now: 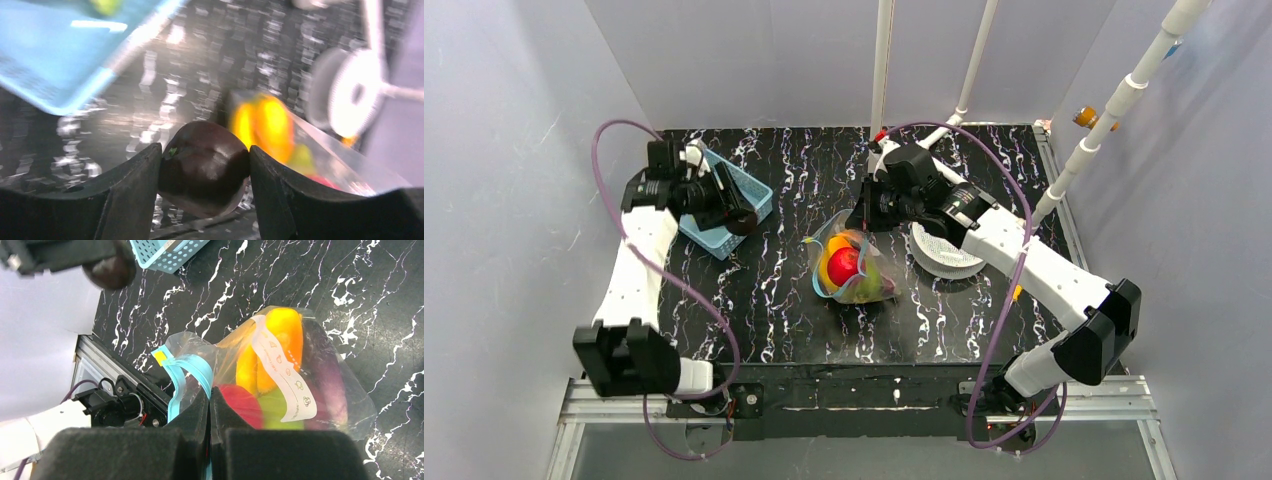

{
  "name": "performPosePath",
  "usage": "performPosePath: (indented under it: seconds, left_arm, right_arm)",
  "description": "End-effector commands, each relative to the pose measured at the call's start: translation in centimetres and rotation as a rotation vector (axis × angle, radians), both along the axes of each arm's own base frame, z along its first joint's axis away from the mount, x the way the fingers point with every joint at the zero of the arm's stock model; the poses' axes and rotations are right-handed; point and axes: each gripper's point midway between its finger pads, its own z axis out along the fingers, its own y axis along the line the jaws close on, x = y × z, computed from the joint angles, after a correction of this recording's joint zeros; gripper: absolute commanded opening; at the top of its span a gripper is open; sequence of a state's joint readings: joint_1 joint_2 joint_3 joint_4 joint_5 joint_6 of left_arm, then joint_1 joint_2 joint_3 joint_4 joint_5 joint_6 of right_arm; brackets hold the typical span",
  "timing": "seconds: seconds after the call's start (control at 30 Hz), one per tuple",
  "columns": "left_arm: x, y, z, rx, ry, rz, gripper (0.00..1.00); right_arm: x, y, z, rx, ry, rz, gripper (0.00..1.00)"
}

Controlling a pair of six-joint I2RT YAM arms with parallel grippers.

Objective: Place the food in the zip-top bag and seal the zipper
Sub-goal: Pick up the fake fruit from the bin, then place the fake fruit in the zipper food storage bag.

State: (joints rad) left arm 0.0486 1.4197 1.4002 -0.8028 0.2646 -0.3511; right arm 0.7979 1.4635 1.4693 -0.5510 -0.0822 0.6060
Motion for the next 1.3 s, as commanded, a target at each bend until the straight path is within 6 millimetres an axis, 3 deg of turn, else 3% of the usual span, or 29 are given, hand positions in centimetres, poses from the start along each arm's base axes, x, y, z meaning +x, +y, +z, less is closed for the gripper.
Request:
performPosePath:
  seconds: [0.0,0.1,0.17,0.23,0.33,0.53,0.7,0.83,0.97,1.1,1.27]
  left_arm:
    - [-4.5,-9.2,8.1,-0.480,-0.244,-0.300,0.34]
    - [-7.7,-12.3,11.4,-0.566,-0.379,-0.427,0.34]
    - [-9.7,-14.0,12.5,-0.566,-0.450,-0.497,0.34]
    - [-11.3,-15.4,13.0,-0.543,-0.504,-0.548,0.36]
    - [-12.0,-17.0,12.3,-0.497,-0.524,-0.587,0.35]
    - [-11.5,-18.5,9.7,-0.424,-0.482,-0.606,0.31]
    - [-8.7,-17.8,6.7,-0.311,-0.453,-0.487,0.31]
    - [-6.6,-17.4,5.6,-0.227,-0.463,-0.434,0.32]
    - [-5.8,-16.6,4.1,-0.084,-0.443,-0.418,0.49]
    - [-5.6,-17.6,2.7,-0.080,-0.392,-0.443,0.62]
    - [-6.1,-18.9,3.5,-0.155,-0.368,-0.466,0.86]
  right_arm:
    - [0.6,1.1,4.1,0.098,-0.072,0.017,0.01]
    - [0.6,1.2,4.3,0.108,-0.071,0.021,0.01]
    - [0.6,1.4,4.3,0.113,-0.065,0.025,0.01]
    - [0.4,1.5,4.4,0.124,-0.061,0.031,0.01]
    - [-0.1,1.8,4.9,0.156,-0.048,0.048,0.01]
    - [-0.9,2.1,6.2,0.208,-0.028,0.062,0.01]
    - [-1.8,2.5,6.8,0.256,0.010,0.091,0.01]
    - [-2.5,2.9,6.8,0.309,0.074,0.120,0.01]
    - [-2.5,2.9,6.6,0.365,0.145,0.142,0.01]
    - [-2.3,3.0,6.2,0.418,0.211,0.159,0.01]
    - [-1.9,2.9,5.8,0.443,0.245,0.160,0.01]
